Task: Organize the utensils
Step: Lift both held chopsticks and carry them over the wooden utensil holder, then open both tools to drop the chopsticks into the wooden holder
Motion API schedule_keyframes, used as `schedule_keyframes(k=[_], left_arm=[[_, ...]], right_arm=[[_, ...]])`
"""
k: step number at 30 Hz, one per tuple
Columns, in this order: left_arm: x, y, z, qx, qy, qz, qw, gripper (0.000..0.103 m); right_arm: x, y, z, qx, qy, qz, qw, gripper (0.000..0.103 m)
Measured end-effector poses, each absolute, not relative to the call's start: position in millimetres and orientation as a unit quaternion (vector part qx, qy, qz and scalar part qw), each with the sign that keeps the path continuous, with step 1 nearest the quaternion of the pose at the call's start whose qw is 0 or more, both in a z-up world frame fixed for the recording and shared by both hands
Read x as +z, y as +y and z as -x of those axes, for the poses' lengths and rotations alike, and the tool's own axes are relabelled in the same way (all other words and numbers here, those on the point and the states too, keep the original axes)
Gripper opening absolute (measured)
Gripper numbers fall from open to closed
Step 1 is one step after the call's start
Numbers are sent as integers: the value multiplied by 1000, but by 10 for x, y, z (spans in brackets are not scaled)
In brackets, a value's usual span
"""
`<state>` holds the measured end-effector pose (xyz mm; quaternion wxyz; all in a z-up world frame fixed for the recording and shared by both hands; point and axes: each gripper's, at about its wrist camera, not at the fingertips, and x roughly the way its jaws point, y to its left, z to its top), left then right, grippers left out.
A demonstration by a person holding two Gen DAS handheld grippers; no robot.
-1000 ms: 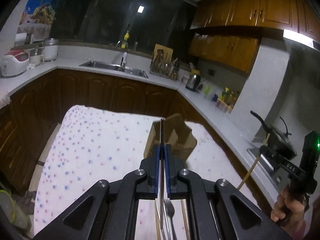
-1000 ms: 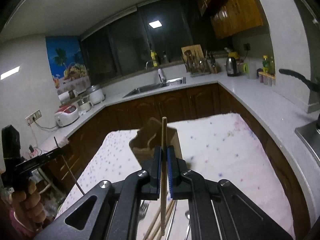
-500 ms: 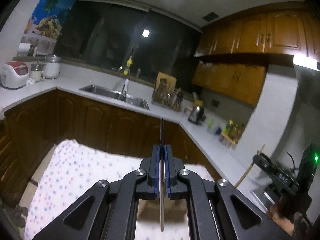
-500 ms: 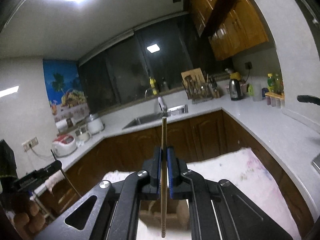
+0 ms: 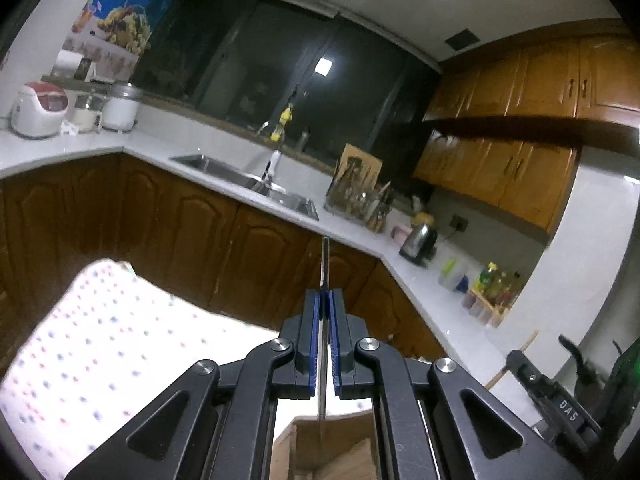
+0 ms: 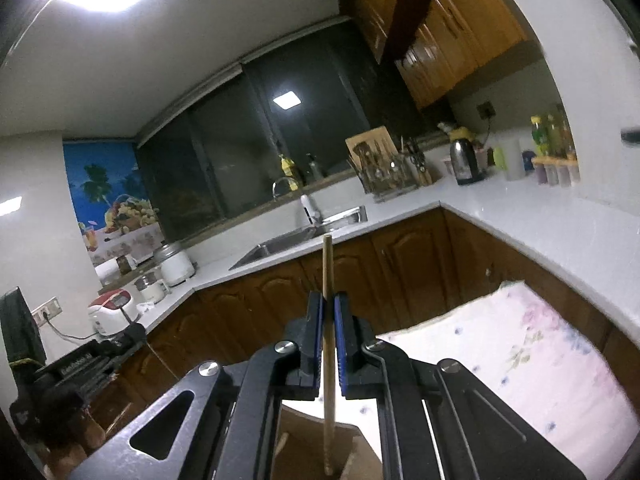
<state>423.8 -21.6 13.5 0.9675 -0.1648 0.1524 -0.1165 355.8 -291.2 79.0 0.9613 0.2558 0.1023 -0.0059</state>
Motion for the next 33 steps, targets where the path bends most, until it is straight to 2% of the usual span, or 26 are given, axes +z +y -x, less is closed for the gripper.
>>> schedule_keyframes(k=[9,21,23,24,26,28,30,32,33], left_arm=[[-361,-469,-4498,-118,191,144,964,3],[158,-257,-4675,-124,220,137,958,3],[155,-256,-4697,-124,225,137,957,4],[144,-244,-4689,-124,226,139,956,7],[170,-220,-4663,-125,227,144,955,22],[193,-183,-4619,-119,222,147,957,43],[237,-150,-4553,-121,217,147,957,47],[255,-122,-4472,-124,216,145,958,52],[255,-104,-4425,-125,216,144,958,61]], right_arm=[[425,-2833,-3657,1,123,-262,957,6],[346,-2859,-3729,6,158,-262,952,7],[344,-2870,-3743,9,163,-264,951,11],[347,-2868,-3756,12,168,-264,950,11],[336,-2874,-3769,12,176,-265,948,12],[333,-2883,-3750,13,180,-270,946,13],[344,-2897,-3690,11,178,-273,945,28],[348,-2916,-3617,14,173,-282,944,60],[359,-2926,-3573,13,171,-286,943,65]])
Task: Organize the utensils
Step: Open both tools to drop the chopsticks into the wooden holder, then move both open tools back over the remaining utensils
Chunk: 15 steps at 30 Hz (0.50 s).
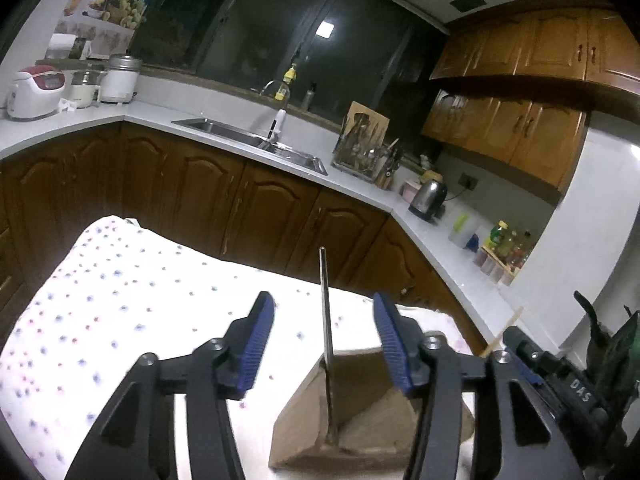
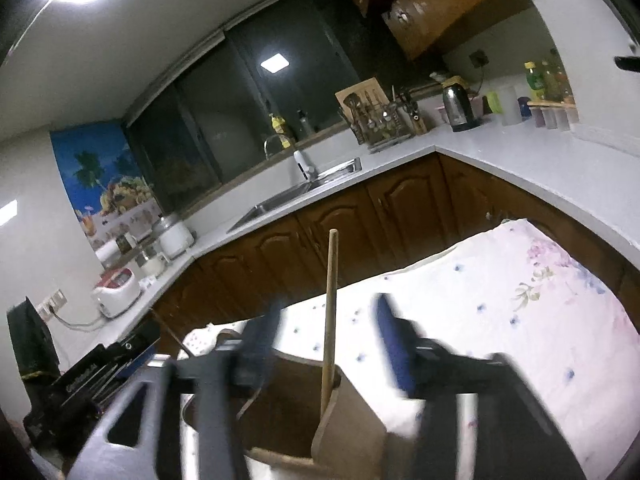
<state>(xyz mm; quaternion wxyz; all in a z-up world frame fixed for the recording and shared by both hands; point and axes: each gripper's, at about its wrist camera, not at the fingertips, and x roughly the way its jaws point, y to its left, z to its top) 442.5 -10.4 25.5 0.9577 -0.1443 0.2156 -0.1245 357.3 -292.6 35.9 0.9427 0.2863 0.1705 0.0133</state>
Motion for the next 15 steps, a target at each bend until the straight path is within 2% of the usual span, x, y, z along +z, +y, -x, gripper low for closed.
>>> schedule_keyframes(k=[1,2,5,6,15], left_arm=[[265,-75,-4352,-120,215,144,958,76],[273,-35,-4273,-114,213,143,960,83],[313,119,-3970,-94,210,136,964,98],[313,155,-3873,-84,214,131,964,102],[261,469,-2927,-68,249,106,960,102]], right_arm=[[377,-2940,-3500,14,168,-291,942,71],[391,-2947,-3449,17,165,-295,941,75],[443,-2986,-3208,22,160,-308,938,93],[452,-2990,-3129,23,159,-308,938,94],[461,-2792,-2357,29,189,-269,944,95]])
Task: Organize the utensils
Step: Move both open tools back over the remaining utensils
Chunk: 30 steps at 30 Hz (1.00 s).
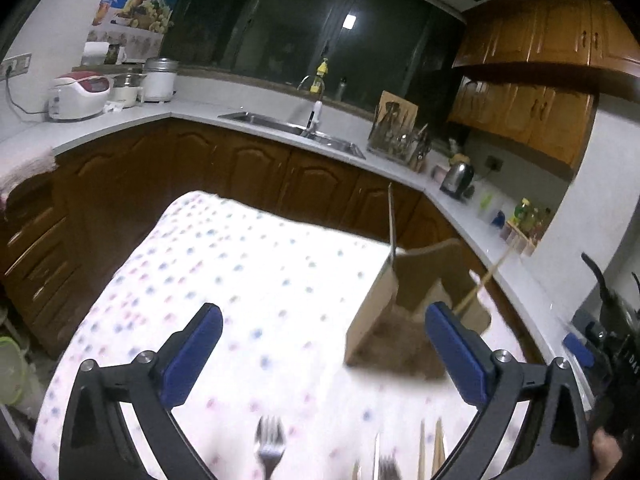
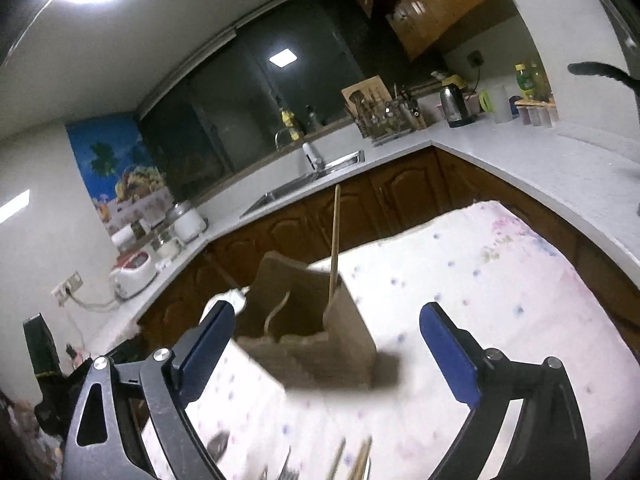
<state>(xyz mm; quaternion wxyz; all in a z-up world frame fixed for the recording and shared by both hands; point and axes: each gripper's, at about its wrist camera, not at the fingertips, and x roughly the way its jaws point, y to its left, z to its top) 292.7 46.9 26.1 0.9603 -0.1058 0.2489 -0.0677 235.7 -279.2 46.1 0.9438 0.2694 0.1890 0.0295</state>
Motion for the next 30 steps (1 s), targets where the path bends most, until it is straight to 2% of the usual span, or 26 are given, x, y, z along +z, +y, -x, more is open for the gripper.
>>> schedule_keyframes(k=[9,15,30], left_arm=[[402,552,-2183,-60,277,87,955,102],[393,468,-1927,-65,305,62,948,102],[266,212,-1850,-79,368,-1,926,102]], right_arm=[[510,-2424,-1686,39,195,-192,961,99],[368,-2272,-1425,37,216,-187,958,100],[-4,-2126,-1310,38,283,-177,942,100]])
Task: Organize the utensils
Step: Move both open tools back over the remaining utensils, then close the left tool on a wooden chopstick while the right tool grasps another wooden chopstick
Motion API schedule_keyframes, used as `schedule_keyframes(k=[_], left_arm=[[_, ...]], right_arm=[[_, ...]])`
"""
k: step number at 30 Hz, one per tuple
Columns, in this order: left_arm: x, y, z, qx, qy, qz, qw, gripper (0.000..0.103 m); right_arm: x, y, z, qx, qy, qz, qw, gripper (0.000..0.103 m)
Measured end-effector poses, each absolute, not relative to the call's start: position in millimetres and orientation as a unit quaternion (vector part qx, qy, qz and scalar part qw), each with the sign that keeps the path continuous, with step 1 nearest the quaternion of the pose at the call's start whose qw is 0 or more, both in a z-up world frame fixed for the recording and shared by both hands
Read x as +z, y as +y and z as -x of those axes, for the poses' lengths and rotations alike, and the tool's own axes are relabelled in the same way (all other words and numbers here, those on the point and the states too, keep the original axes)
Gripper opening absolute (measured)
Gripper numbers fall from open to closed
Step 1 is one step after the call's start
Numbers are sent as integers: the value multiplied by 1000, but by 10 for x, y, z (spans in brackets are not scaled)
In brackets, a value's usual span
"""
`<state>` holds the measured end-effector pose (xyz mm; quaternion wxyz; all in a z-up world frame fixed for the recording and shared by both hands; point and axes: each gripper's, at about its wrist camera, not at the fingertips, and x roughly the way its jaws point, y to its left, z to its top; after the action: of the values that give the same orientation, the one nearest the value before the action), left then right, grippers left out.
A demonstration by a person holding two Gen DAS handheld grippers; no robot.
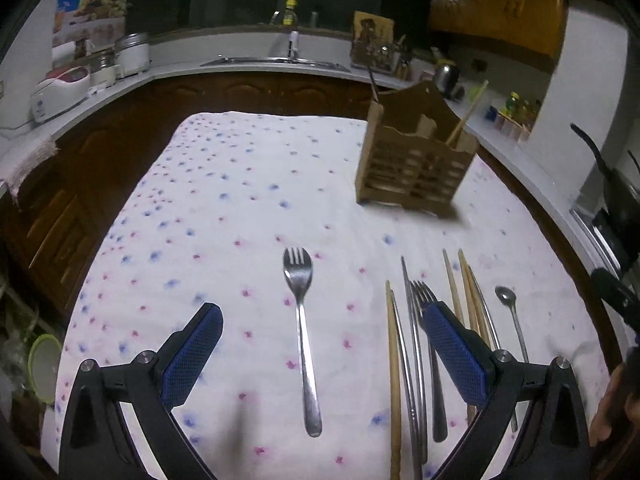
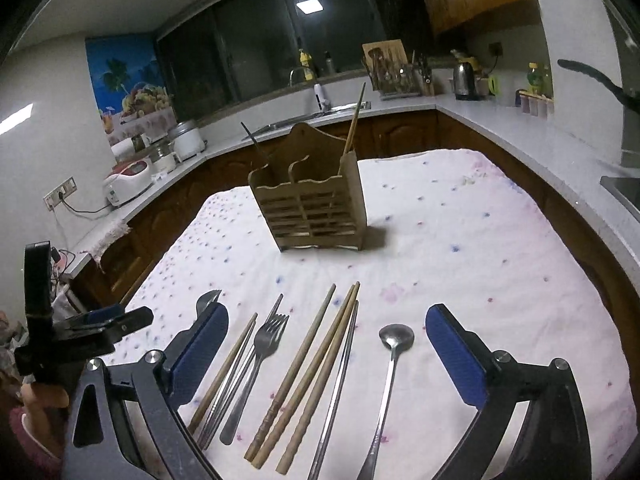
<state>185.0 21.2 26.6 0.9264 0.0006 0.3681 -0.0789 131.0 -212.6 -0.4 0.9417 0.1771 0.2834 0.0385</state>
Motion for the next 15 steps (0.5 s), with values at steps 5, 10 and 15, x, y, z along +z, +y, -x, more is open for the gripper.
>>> schedule_keyframes(k=[5,10,15], left_arm=[[259,79,-1886,-104,385,-12,917,100],[222,-37,-1945,-135,396,-23,908,78],[90,-166,-2113,-160,426,-26,890,53]], right_arm=[[-45,-2126,-1363,45,294,-182,937,100],[-110,-2143,-1456,48,308,-188,931,99],[-192,-2149,-1610,53,330,-196,922,68]])
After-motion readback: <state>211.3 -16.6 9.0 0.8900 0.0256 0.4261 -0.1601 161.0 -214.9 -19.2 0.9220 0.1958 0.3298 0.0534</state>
